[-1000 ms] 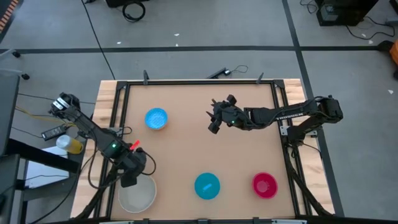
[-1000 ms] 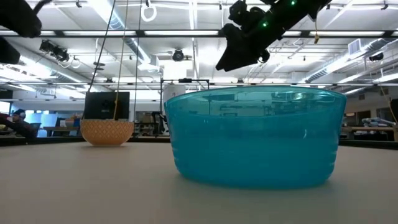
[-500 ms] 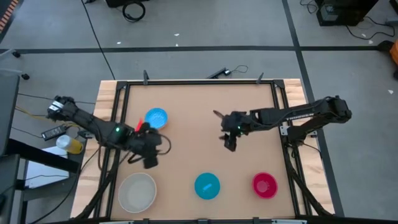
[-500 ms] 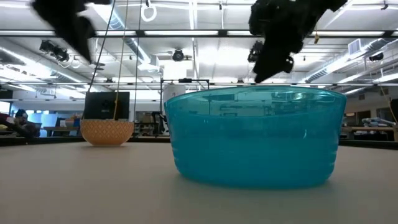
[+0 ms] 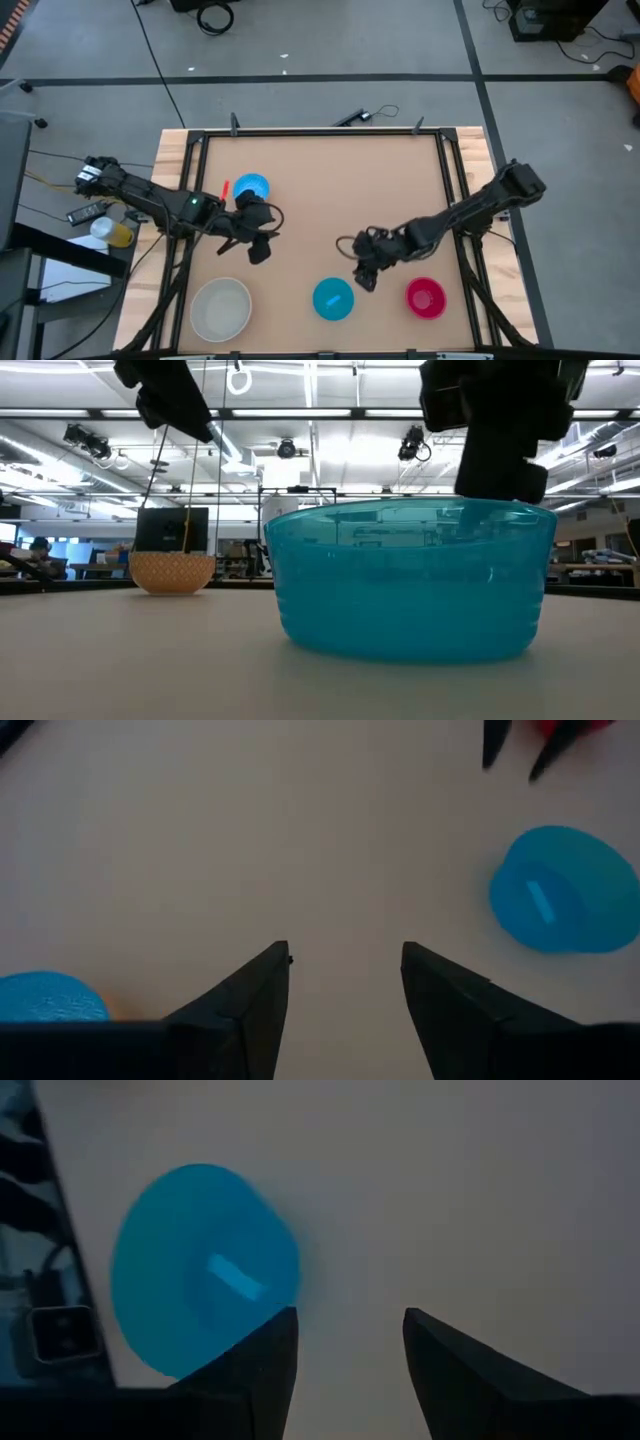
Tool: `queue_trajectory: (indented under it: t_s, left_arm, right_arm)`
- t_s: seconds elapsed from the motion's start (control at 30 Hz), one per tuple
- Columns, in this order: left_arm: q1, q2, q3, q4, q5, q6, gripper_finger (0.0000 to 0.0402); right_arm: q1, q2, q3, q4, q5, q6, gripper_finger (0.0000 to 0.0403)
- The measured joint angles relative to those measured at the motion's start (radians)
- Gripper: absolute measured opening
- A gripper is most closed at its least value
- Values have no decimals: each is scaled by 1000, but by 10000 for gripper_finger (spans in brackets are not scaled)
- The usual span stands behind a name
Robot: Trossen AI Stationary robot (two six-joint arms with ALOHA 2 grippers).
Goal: Nest bowls inside each other
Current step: Stack the blue bowl on top of the gray bowl
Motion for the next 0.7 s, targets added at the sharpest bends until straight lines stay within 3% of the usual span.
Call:
queue_trajectory:
  t_s: [0.3,0.43,0.7]
  left_arm:
    - [-109,0,0,-6,-80,-71,196]
    - [-162,0,0,-6,-116,-94,196]
    - [-249,0,-1,-30,-140,-160,196]
  right_arm:
    - [47,151,5,182,52,117,189]
    - [81,214,91,121,87,122,189]
    - [101,313,306,-185,156,109,189]
